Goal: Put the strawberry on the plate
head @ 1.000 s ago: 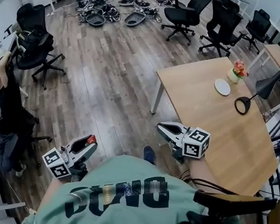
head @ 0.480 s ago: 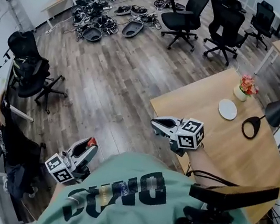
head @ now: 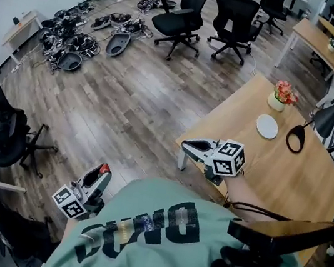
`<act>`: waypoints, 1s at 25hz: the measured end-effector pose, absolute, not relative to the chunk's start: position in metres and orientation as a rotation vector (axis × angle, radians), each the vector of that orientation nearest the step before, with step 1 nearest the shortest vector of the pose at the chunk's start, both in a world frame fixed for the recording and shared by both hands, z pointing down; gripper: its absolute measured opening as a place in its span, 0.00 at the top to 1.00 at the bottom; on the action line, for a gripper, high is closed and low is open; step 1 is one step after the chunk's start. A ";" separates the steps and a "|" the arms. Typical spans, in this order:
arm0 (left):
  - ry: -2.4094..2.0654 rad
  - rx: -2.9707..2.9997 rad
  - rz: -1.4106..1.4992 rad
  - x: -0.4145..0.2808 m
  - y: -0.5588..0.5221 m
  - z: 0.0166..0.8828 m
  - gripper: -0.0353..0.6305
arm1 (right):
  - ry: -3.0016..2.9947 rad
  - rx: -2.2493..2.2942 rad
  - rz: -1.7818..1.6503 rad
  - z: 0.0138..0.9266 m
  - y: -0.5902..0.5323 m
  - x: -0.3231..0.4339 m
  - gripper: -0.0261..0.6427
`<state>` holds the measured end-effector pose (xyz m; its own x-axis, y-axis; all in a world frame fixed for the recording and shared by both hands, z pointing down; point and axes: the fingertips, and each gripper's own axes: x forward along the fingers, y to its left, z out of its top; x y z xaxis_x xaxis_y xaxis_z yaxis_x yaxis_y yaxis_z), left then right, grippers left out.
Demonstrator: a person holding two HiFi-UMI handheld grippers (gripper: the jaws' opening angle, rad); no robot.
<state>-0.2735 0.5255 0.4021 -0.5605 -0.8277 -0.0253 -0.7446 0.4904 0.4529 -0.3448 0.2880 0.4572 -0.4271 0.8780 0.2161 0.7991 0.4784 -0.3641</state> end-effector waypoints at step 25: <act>-1.730 2.185 -0.402 -0.480 0.289 0.367 0.73 | -2.732 -0.384 0.530 0.473 0.083 -0.370 0.95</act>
